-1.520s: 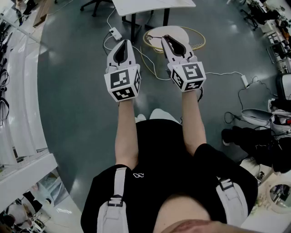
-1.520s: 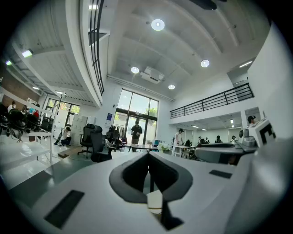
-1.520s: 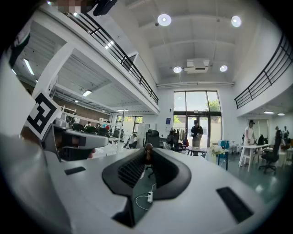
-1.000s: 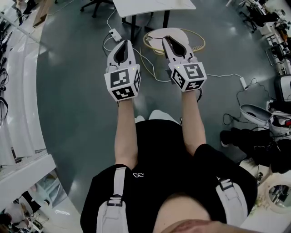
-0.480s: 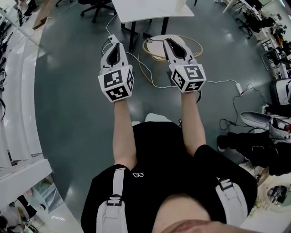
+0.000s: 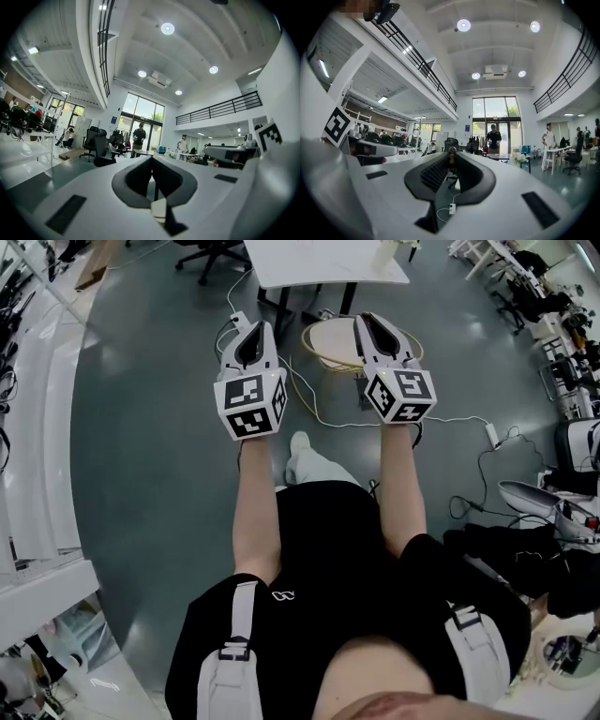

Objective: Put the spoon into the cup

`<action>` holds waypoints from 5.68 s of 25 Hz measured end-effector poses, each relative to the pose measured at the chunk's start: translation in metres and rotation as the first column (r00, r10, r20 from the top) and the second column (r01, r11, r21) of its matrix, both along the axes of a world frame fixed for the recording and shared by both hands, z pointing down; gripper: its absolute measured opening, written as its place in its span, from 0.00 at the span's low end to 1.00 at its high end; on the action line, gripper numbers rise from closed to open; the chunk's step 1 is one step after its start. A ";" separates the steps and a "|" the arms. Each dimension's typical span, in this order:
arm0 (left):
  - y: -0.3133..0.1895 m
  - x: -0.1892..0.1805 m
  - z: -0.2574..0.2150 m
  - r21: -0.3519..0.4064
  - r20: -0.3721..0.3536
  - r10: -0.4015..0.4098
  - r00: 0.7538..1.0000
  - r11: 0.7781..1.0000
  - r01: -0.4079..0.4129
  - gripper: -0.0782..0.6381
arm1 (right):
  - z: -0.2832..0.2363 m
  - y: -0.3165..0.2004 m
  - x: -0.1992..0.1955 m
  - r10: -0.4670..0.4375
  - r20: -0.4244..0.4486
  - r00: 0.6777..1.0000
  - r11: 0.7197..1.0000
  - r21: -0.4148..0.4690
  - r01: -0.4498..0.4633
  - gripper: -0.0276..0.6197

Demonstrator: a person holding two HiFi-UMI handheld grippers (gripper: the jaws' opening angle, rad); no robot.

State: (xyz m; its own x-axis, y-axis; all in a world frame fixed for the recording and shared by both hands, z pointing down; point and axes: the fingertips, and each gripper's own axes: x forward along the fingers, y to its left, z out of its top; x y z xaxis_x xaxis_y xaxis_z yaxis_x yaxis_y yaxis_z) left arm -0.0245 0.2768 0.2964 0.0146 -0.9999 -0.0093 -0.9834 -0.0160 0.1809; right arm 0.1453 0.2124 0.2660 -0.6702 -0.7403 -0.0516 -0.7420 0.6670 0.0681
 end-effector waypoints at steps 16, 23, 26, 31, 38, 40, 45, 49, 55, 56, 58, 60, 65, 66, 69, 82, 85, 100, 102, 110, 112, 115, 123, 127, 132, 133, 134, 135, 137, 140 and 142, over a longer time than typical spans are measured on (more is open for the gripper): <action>-0.071 -0.044 0.007 -0.075 0.049 0.057 0.997 0.996 -0.054 0.13 | -0.013 -0.080 -0.037 -0.011 0.090 0.996 0.999 0.032 0.008 0.12; -0.167 -0.032 0.007 -0.051 0.085 0.129 0.988 0.991 -0.125 0.13 | -0.007 -0.178 -0.006 0.079 0.120 0.990 0.996 0.027 -0.083 0.12; -0.230 -0.036 0.000 -0.048 0.088 0.140 0.986 0.990 -0.136 0.13 | -0.018 -0.239 -0.005 0.104 0.134 0.985 0.993 0.035 -0.110 0.12; -0.326 -0.059 0.012 -0.100 0.110 0.127 0.986 0.988 -0.116 0.13 | 0.005 -0.337 -0.043 0.054 0.126 0.991 0.999 -0.013 -0.053 0.12; -0.469 -0.078 0.027 -0.137 0.112 0.155 0.982 0.981 -0.139 0.13 | 0.040 -0.475 -0.088 0.073 0.068 0.995 0.996 -0.064 -0.068 0.12; -0.496 -0.085 0.033 -0.156 0.099 0.161 0.982 0.977 -0.144 0.13 | 0.047 -0.496 -0.102 0.064 0.038 0.997 0.996 -0.071 -0.062 0.12; -0.556 -0.070 0.045 -0.164 0.071 0.159 0.985 0.976 -0.145 0.13 | 0.068 -0.542 -0.086 0.066 0.046 0.997 0.990 -0.131 -0.060 0.12; -0.585 -0.067 0.063 -0.189 0.046 0.178 0.983 0.968 -0.167 0.13 | 0.091 -0.574 -0.075 0.106 0.088 0.990 0.973 -0.213 -0.085 0.12; -0.608 -0.085 0.083 -0.232 0.008 0.157 0.988 0.961 -0.151 0.13 | 0.099 -0.593 -0.096 0.066 0.100 0.993 0.972 -0.229 -0.041 0.12; -0.612 -0.085 0.086 -0.237 -0.004 0.163 0.987 0.959 -0.159 0.13 | 0.101 -0.597 -0.097 0.068 0.102 0.992 0.971 -0.236 -0.042 0.12; -0.620 -0.087 0.092 -0.249 -0.014 0.178 0.984 0.952 -0.176 0.13 | 0.104 -0.603 -0.099 0.079 0.103 0.991 0.966 -0.252 -0.051 0.12; -0.629 -0.090 0.097 -0.252 -0.026 0.195 0.980 0.948 -0.195 0.13 | 0.108 -0.608 -0.101 0.096 0.097 0.991 0.961 -0.270 -0.066 0.12; -0.656 -0.097 0.129 -0.272 -0.078 0.231 0.970 0.931 -0.243 0.13 | 0.123 -0.623 -0.104 0.130 0.135 0.982 0.940 -0.331 -0.079 0.12; -0.660 -0.095 0.138 -0.284 -0.083 0.243 0.966 0.924 -0.257 0.13 | 0.131 -0.627 -0.099 0.153 0.164 0.974 0.929 -0.359 -0.086 0.12; -0.680 -0.078 0.155 -0.295 -0.084 0.285 0.955 0.908 -0.297 0.13 | 0.146 -0.648 -0.079 0.209 0.157 0.965 0.908 -0.398 -0.132 0.12; -0.714 -0.117 0.170 -0.336 -0.105 0.307 0.946 0.884 -0.324 0.13 | 0.170 -0.718 -0.141 0.131 -0.009 0.991 0.903 -0.411 -0.123 0.12; -0.719 -0.129 0.171 -0.338 -0.107 0.309 0.945 0.882 -0.327 0.13 | 0.183 -0.732 -0.159 0.120 -0.045 0.992 0.898 -0.422 -0.128 0.12; -0.734 -0.139 0.183 -0.354 -0.143 0.323 0.936 0.866 -0.353 0.13 | 0.264 -0.768 -0.212 -0.004 -0.250 0.968 0.824 -0.549 -0.139 0.12; -0.734 -0.142 0.184 -0.354 -0.147 0.318 0.937 0.867 -0.350 0.13 | 0.272 -0.768 -0.216 -0.020 -0.268 0.963 0.814 -0.564 -0.140 0.12; -0.732 -0.150 0.180 -0.356 -0.151 0.300 0.942 0.872 -0.335 0.13 | 0.282 -0.777 -0.210 0.026 -0.326 0.945 0.807 -0.551 -0.212 0.13; -0.731 -0.149 0.179 -0.354 -0.148 0.298 0.943 0.874 -0.332 0.13 | 0.288 -0.778 -0.203 0.040 -0.379 0.924 0.811 -0.528 -0.252 0.14; -0.727 -0.147 0.176 -0.352 -0.146 0.294 0.944 0.877 -0.328 0.13 | 0.296 -0.777 -0.196 0.035 -0.445 0.895 0.817 -0.503 -0.282 0.23; -0.705 -0.144 0.174 -0.356 -0.157 0.270 0.950 0.882 -0.309 0.13 | 0.308 -0.770 -0.189 0.025 -0.437 0.899 0.777 -0.557 -0.292 0.43; -0.693 -0.138 0.163 -0.347 -0.136 0.266 0.954 0.890 -0.297 0.13 | 0.279 -0.761 -0.179 0.089 -0.361 0.928 0.803 -0.526 -0.281 0.44; -0.685 -0.128 0.134 -0.301 -0.093 0.274 0.957 0.909 -0.289 0.13 | 0.216 -0.741 -0.168 0.158 -0.231 0.960 0.870 -0.427 -0.246 0.33; -0.683 -0.124 0.127 -0.290 -0.082 0.278 0.957 0.912 -0.290 0.13 | 0.203 -0.737 -0.164 0.175 -0.202 0.964 0.878 -0.410 -0.245 0.31; -0.682 -0.120 0.121 -0.280 -0.072 0.282 0.957 0.915 -0.291 0.13 | 0.190 -0.733 -0.158 0.190 -0.175 0.966 0.886 -0.393 -0.246 0.28; -0.679 -0.117 0.115 -0.270 -0.063 0.286 0.956 0.918 -0.292 0.13 | 0.177 -0.729 -0.153 0.205 -0.150 0.967 0.894 -0.374 -0.248 0.26; -0.674 -0.111 0.102 -0.250 -0.046 0.284 0.958 0.925 -0.286 0.13 | 0.149 -0.721 -0.138 0.237 -0.102 0.966 0.906 -0.336 -0.258 0.23; -0.668 -0.107 0.085 -0.213 -0.026 0.261 0.965 0.942 -0.261 0.13 | 0.106 -0.711 -0.116 0.281 -0.022 0.959 0.921 -0.276 -0.276 0.16; -0.662 -0.102 0.073 -0.191 -0.012 0.251 0.968 0.950 -0.249 0.13 | 0.082 -0.696 -0.099 0.306 0.032 0.952 0.924 -0.250 -0.288 0.11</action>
